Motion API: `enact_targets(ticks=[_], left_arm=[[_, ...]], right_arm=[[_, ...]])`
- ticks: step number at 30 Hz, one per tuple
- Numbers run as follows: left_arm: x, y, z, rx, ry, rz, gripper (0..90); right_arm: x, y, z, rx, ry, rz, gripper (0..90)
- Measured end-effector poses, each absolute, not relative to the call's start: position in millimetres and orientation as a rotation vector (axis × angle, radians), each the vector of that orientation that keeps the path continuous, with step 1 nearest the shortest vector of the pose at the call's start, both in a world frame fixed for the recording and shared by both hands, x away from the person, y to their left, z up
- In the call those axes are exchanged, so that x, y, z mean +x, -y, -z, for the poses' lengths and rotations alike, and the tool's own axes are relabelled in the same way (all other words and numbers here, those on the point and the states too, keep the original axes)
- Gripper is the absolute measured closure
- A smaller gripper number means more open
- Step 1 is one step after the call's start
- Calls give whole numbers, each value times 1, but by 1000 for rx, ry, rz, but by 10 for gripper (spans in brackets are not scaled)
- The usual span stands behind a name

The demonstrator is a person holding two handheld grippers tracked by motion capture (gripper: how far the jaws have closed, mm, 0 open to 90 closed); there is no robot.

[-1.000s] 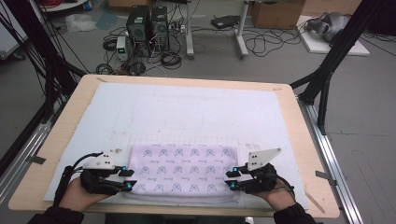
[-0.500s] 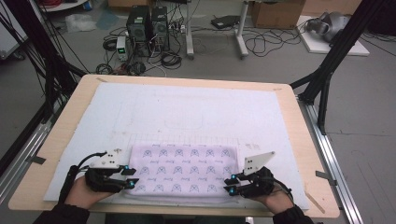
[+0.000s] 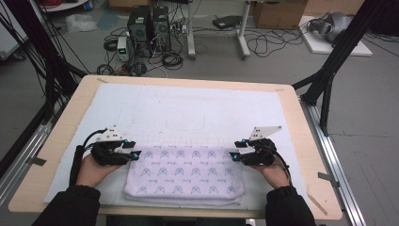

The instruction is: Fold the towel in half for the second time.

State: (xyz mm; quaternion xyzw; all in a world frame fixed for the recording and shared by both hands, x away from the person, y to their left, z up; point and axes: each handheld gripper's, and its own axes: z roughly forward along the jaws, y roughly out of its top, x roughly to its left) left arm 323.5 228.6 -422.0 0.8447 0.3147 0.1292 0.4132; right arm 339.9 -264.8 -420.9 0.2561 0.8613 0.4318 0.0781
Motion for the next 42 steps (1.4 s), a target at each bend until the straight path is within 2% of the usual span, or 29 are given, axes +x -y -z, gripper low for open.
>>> enact_targets(ticks=[6,10,13,16,17,19,23,31,32,34,36,38,42], left_arm=[[335,-226,435,2170,-846,-329,472],[340,-226,440,2161,-889,-266,458],[340,-227,440,2148,-880,-219,565],[338,-225,439,2148,-862,-194,725],[337,-225,438,2153,-861,-204,750],[335,-224,435,2146,-862,-230,786],[338,-222,423,2129,-848,-297,797],[392,-222,372,2016,-907,-493,797],[402,-221,366,2008,-939,-530,763],[417,-223,361,1993,-1006,-575,644],[422,-227,363,1978,-1033,-526,589],[417,-226,368,2035,-1007,-498,584],[395,-223,386,2051,-941,-429,601]], right_arm=[[351,261,436,795,-2614,-1245,417],[356,261,443,827,-2643,-1235,428],[357,260,446,832,-2689,-1252,559],[355,259,445,832,-2729,-1287,744],[353,258,444,823,-2744,-1287,773],[352,256,441,798,-2753,-1277,793],[353,256,424,770,-2682,-1274,810],[398,253,374,801,-2518,-1283,811],[407,252,369,811,-2505,-1276,789],[421,251,362,850,-2419,-1257,598],[429,253,363,903,-2401,-1263,580],[429,252,368,916,-2434,-1263,553],[411,249,383,861,-2511,-1214,566]])
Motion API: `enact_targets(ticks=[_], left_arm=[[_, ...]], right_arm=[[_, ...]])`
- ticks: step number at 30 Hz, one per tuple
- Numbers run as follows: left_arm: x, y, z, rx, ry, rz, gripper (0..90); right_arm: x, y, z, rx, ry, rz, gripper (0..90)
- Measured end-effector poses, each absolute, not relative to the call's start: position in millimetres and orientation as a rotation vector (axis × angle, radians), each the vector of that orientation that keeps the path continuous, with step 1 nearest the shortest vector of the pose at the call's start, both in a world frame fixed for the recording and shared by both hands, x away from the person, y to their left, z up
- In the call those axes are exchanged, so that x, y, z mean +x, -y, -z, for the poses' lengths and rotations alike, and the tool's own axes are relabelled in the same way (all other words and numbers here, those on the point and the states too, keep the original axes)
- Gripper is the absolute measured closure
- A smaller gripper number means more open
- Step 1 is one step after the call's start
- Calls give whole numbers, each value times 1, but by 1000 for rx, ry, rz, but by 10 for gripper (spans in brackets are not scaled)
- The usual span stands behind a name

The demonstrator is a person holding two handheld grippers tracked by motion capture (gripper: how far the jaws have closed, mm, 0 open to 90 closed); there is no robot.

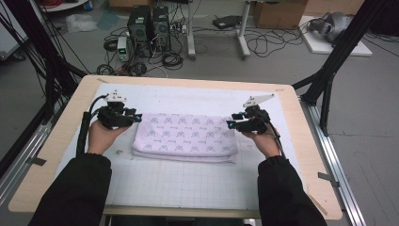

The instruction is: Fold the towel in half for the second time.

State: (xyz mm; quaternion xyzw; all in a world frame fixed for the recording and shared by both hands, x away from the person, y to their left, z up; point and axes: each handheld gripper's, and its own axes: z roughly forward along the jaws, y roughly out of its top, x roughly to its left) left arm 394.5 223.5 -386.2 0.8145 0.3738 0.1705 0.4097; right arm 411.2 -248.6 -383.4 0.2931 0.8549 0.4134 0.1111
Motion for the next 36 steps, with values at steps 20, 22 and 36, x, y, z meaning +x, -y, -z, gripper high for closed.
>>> enact_targets(ticks=[20,22,36], left_arm=[[339,-245,429,2046,-893,-319,624],[335,-245,425,2037,-861,-313,616],[335,-231,439,2144,-819,-291,793]], right_arm=[[351,265,426,822,-2590,-1231,656],[348,266,423,783,-2573,-1261,637],[349,248,437,722,-2704,-1191,853]])
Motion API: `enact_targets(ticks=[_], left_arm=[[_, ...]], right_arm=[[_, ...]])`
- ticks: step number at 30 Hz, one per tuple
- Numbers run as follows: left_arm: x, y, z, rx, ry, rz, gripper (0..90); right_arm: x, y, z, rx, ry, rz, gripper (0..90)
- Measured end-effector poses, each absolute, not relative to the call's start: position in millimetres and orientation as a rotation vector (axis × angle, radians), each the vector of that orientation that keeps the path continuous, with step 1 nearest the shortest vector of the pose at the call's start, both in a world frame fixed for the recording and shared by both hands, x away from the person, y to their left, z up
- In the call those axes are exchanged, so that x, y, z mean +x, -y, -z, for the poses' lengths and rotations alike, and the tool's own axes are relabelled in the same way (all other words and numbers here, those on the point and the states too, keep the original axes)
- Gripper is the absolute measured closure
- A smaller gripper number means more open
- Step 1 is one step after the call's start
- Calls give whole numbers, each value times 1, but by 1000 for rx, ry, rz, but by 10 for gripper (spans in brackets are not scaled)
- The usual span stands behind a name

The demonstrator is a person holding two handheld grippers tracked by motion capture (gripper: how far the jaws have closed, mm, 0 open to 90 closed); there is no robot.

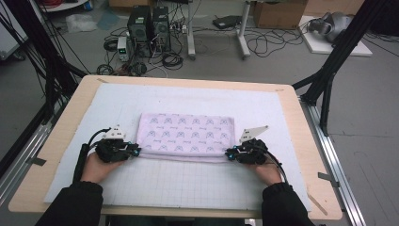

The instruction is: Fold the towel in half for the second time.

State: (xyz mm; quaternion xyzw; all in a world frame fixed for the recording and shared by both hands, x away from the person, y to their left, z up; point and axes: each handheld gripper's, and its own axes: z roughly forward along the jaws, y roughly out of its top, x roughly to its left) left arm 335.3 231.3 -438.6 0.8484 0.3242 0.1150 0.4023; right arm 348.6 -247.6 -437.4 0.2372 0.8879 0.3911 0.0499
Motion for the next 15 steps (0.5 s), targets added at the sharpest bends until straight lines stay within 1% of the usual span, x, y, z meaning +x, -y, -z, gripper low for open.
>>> enact_targets(ticks=[2,10,14,15], left_arm=[[336,-233,436,2137,-828,-298,819],[328,-238,411,2066,-818,-362,821],[321,-239,416,2097,-806,-347,818],[319,-238,420,2109,-812,-334,803]], right_arm=[[349,247,435,719,-2702,-1197,866],[339,254,408,683,-2619,-1285,867],[330,252,410,664,-2669,-1256,866],[329,251,415,669,-2682,-1249,858]])
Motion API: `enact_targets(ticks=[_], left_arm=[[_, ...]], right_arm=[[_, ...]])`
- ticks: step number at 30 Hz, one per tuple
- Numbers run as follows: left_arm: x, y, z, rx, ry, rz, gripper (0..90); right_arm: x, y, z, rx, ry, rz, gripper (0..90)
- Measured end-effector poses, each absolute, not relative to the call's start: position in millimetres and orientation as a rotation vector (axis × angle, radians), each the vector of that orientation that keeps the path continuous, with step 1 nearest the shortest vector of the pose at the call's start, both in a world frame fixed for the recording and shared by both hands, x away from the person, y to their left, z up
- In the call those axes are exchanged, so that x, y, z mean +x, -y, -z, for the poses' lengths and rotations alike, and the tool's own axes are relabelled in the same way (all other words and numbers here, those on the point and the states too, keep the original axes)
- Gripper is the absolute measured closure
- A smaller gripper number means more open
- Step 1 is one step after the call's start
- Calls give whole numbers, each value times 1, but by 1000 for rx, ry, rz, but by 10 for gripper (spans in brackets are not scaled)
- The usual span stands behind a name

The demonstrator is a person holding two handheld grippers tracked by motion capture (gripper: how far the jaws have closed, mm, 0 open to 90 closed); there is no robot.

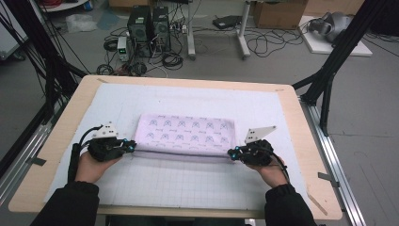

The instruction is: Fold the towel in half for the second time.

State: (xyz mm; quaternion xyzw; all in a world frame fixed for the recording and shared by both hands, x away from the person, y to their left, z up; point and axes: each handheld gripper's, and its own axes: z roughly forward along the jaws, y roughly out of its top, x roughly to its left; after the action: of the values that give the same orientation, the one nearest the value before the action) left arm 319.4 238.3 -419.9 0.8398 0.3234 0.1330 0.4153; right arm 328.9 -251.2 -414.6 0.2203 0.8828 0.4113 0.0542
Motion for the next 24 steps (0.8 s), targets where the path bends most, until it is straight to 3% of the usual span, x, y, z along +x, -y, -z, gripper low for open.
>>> enact_targets(ticks=[2,16,24], left_arm=[[317,-238,427,2120,-831,-327,730],[302,-240,423,2011,-846,-364,476],[292,-243,424,1998,-849,-361,370]], right_arm=[[331,249,423,714,-2750,-1203,769],[330,248,422,774,-2544,-1376,556],[323,251,419,862,-2437,-1389,291]])
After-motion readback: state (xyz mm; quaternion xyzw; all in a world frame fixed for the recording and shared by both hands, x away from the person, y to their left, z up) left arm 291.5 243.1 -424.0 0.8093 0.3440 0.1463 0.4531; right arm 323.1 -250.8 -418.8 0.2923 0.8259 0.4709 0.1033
